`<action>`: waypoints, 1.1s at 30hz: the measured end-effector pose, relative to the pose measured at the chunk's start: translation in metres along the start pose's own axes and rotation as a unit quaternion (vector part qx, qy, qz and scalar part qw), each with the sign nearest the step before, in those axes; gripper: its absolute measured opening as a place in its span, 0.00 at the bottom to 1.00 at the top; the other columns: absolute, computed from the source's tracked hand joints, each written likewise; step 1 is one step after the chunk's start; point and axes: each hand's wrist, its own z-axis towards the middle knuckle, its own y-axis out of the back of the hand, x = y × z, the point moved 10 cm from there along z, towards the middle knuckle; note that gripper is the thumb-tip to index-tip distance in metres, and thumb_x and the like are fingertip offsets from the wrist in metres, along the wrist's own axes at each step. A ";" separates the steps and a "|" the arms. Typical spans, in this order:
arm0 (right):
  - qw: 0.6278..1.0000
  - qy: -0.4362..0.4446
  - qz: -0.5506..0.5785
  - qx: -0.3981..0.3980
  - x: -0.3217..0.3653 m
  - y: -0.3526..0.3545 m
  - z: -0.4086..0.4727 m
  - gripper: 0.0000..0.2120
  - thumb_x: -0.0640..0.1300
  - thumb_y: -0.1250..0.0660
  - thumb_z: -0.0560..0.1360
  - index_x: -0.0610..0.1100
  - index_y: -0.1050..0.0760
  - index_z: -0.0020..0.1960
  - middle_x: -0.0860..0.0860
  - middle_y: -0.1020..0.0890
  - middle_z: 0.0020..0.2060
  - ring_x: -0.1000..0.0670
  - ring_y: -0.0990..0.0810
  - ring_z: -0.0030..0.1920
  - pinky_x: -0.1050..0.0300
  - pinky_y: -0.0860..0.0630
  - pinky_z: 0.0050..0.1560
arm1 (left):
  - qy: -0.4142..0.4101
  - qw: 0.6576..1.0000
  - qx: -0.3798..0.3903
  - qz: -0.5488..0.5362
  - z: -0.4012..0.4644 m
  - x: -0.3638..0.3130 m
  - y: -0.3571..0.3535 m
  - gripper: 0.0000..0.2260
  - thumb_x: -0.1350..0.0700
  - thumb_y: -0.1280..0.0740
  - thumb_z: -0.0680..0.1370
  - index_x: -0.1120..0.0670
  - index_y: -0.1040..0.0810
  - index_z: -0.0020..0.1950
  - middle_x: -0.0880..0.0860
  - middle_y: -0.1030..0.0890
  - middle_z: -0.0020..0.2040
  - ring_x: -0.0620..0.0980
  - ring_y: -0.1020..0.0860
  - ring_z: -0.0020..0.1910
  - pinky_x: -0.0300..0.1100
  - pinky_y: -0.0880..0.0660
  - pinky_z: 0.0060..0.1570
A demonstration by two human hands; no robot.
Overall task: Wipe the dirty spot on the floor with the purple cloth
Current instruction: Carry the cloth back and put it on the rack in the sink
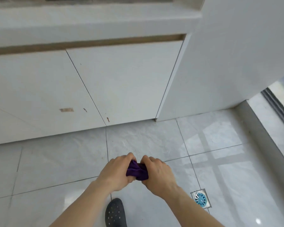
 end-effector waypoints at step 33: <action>0.955 0.132 -0.035 -0.264 0.317 0.644 -0.126 0.20 0.46 0.26 0.70 0.52 0.24 0.60 0.54 0.18 0.54 0.51 0.26 0.47 0.56 0.27 0.45 | -0.146 0.943 -0.297 -0.018 -0.307 -0.283 0.597 0.19 0.46 0.23 0.66 0.39 0.23 0.55 0.39 0.16 0.50 0.39 0.18 0.48 0.41 0.19 0.51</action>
